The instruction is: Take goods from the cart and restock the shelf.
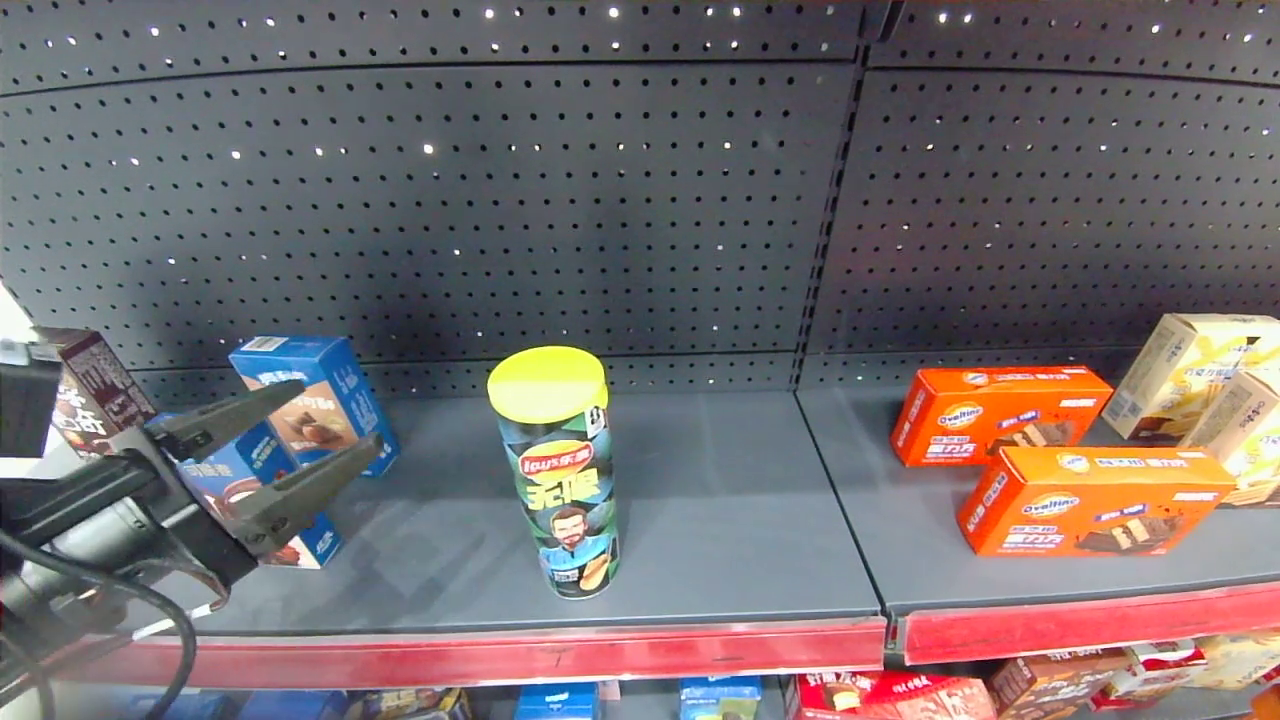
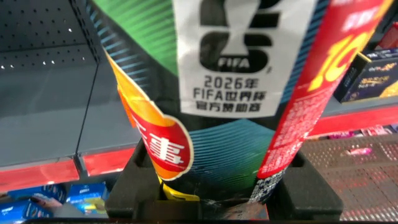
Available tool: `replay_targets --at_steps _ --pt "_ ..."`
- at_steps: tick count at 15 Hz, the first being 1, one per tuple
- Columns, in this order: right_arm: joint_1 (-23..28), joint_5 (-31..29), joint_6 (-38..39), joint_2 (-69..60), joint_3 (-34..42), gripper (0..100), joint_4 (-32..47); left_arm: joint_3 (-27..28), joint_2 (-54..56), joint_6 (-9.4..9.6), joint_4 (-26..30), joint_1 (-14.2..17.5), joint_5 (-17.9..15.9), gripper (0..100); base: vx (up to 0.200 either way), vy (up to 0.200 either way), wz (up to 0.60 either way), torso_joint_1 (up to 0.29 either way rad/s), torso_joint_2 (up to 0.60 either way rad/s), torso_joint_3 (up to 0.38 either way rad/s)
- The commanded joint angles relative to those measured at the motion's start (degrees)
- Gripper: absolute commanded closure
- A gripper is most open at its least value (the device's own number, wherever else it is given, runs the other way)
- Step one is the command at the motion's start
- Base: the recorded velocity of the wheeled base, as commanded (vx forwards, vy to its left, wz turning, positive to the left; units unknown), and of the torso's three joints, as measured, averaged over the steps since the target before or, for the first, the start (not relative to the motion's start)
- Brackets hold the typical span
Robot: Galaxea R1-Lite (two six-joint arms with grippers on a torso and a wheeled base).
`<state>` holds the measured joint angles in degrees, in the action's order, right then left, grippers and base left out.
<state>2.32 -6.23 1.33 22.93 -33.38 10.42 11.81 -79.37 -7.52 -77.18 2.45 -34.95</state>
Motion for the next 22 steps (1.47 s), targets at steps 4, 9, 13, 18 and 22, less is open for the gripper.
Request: replay_targets --at_steps 4,9,13,18,22 --pt "-0.21 0.43 -0.10 2.12 -7.40 100 4.87 -2.32 34.99 2.86 37.80 0.45 24.58 0 0.000 0.000 0.00 0.000 0.00 0.000" --pt "-0.29 2.01 -0.36 1.68 -7.75 100 4.87 -1.62 66.98 4.71 71.82 3.17 37.68 0 0.000 0.000 0.00 0.000 0.00 0.000" --pt "-0.47 4.82 -0.01 0.98 -7.93 100 6.19 -11.81 73.48 8.75 76.21 3.70 41.81 0 0.000 0.000 0.00 0.000 0.00 0.000" --pt "-1.44 6.93 0.17 -0.52 -8.11 100 6.28 -11.81 73.40 5.68 76.12 3.70 40.84 0 0.000 0.000 0.00 0.000 0.00 0.000" --pt "-3.46 13.17 0.08 0.89 -9.69 100 5.75 -11.81 73.40 5.68 76.12 3.61 40.75 0 0.000 0.000 0.00 0.000 0.00 0.000"
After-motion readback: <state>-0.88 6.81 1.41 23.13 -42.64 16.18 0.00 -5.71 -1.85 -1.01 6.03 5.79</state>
